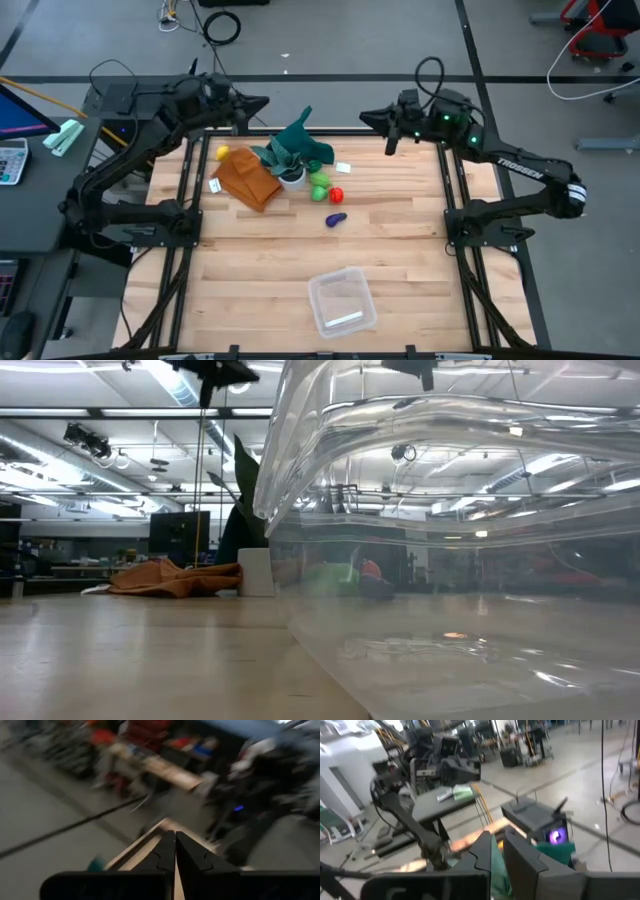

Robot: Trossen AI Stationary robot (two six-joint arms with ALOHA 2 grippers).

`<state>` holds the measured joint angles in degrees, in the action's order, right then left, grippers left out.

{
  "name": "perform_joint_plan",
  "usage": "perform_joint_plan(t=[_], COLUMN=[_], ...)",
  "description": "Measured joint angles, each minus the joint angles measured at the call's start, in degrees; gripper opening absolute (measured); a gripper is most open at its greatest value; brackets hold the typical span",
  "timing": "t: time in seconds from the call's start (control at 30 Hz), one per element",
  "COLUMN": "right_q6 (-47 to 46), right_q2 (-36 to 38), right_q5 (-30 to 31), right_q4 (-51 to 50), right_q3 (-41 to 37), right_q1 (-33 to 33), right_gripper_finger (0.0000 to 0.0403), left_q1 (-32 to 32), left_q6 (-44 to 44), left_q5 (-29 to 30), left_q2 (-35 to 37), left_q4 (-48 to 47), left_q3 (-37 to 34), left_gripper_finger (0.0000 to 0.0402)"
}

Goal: Pick and placing Produce into tupperware
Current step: Put the lemon into the transparent bin

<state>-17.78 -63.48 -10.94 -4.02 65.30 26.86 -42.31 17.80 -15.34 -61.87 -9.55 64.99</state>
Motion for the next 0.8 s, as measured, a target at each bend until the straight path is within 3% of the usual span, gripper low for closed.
perform_joint_plan(t=[0.17, 0.27, 0.33, 0.5, 0.73, 0.8], right_q6=[-0.4, -0.5, -0.6, -0.8, -2.1, -2.6], right_q2=[0.0, 0.0, 0.0, 0.0, -0.5, -0.9], right_q5=[0.0, 0.0, -0.3, -1.2, -2.0, -2.8], right_q4=[-4.3, -5.2, -5.9, -6.9, -6.8, -6.8], right_q3=[0.0, 0.0, 0.0, 0.0, 0.0, 0.0], right_q1=[0.0, 0.0, 0.0, 0.0, -0.7, -1.8], right_gripper_finger=[0.0026, 0.0028, 0.0029, 0.003, 0.003, 0.003], left_q1=[0.0, -0.7, -2.2, -9.0, -16.9, -17.9], left_q6=[-2.0, -0.1, 1.7, 7.1, 5.0, 3.8], left_q5=[11.9, 21.6, 24.7, 25.6, 25.4, 23.0], left_q2=[0.0, 0.0, 0.0, 0.0, -0.5, -1.0], left_q4=[-9.6, -14.4, -17.3, -25.2, -34.1, -35.1], left_q3=[0.0, 0.0, 0.0, 0.0, 0.0, 0.0], left_gripper_finger=[0.0016, 0.0021, 0.0029, 0.0051, 0.0087, 0.01])
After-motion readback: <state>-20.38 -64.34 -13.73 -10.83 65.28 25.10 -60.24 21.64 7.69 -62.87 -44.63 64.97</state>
